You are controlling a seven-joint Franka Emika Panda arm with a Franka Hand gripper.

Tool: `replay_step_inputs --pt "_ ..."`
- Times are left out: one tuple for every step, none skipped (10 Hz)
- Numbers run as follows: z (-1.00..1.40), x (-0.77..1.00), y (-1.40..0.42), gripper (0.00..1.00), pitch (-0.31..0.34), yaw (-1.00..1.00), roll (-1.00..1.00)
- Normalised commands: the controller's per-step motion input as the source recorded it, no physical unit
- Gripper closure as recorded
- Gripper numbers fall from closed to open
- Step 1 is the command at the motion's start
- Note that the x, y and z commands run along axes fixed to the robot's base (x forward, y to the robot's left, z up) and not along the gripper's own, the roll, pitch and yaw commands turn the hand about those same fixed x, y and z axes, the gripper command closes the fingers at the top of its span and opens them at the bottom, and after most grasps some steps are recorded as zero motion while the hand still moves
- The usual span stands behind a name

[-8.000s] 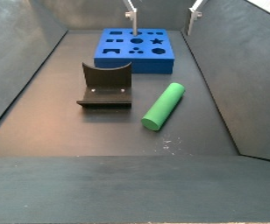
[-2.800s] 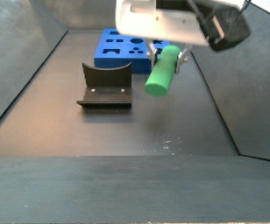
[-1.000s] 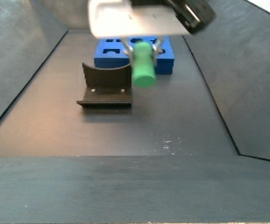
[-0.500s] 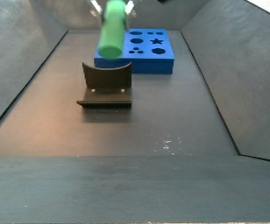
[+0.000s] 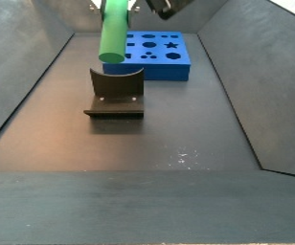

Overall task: Pick up the oval object. Move up. Place the oval object on the fixture. Regrasp the oval object. Move to above the board. Insert the oval object.
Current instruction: Place the oval object on the fixture.

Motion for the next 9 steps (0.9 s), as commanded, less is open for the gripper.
replay_step_inputs --pt "-0.02 0.10 0.04 1.00 0.062 -0.06 -0.78" --pt "-0.02 0.10 0.05 1.00 0.081 -0.07 -0.62" --pt "-0.02 0.10 0.05 1.00 0.082 -0.07 -0.52" --pt "-0.02 0.09 0.05 1.00 0.078 -0.08 -0.31" --pt "-1.00 0.13 0.13 1.00 0.219 -0.03 -1.00" --pt "-1.00 0.14 0.14 1.00 0.212 -0.06 -1.00" --pt "-1.00 0.14 0.14 1.00 0.220 -0.09 -0.94" --pt "-1.00 0.17 0.14 1.00 0.204 -0.15 -0.71" --pt "-1.00 0.18 0.14 1.00 0.183 -0.16 -0.61"
